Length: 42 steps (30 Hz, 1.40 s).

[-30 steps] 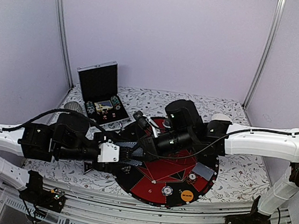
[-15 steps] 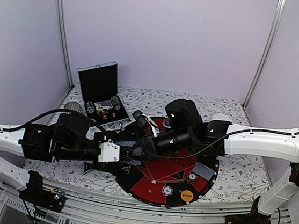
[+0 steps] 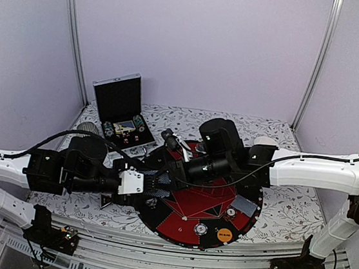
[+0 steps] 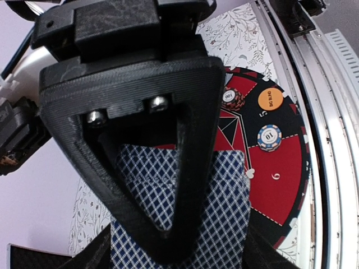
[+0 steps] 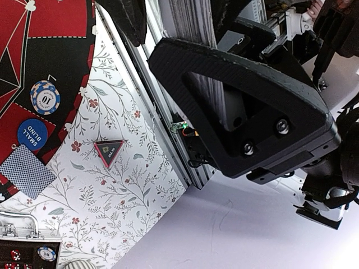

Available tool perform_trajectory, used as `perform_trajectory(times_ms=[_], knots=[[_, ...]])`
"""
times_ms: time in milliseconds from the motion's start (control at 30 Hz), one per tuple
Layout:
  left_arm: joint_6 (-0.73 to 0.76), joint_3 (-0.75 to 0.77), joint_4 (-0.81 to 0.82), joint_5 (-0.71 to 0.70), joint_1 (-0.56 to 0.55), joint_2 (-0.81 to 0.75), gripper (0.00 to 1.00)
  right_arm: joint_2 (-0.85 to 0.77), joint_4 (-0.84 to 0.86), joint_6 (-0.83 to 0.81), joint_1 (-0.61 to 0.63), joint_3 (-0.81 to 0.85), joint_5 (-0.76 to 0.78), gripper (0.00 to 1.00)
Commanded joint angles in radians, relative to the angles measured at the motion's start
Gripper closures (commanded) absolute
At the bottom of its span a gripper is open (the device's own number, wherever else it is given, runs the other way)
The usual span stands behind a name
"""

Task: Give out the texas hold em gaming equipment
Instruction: Pass from the right arm to the left

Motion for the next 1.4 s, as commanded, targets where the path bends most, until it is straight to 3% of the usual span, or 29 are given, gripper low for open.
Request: perform_trajectory(times_ms=[0,500,833,1367], knots=[[-0.028,-0.003,0.024,0.015,0.018,-0.019,0.37,-0.002,0.044,0.006,-0.006,-0.002,0.021,0.61],[-0.042,0.000,0.019,-0.008,0.028,-0.006,0.41,-0.071,-0.049,-0.008,-0.010,-0.060,0.150,0.54],[-0.036,-0.004,0.024,-0.012,0.027,0.002,0.41,-0.027,-0.011,-0.014,-0.012,-0.033,0.052,0.60],[-0.033,-0.006,0.022,-0.031,0.027,0.013,0.41,-0.089,-0.032,-0.004,-0.016,-0.079,0.122,0.66]])
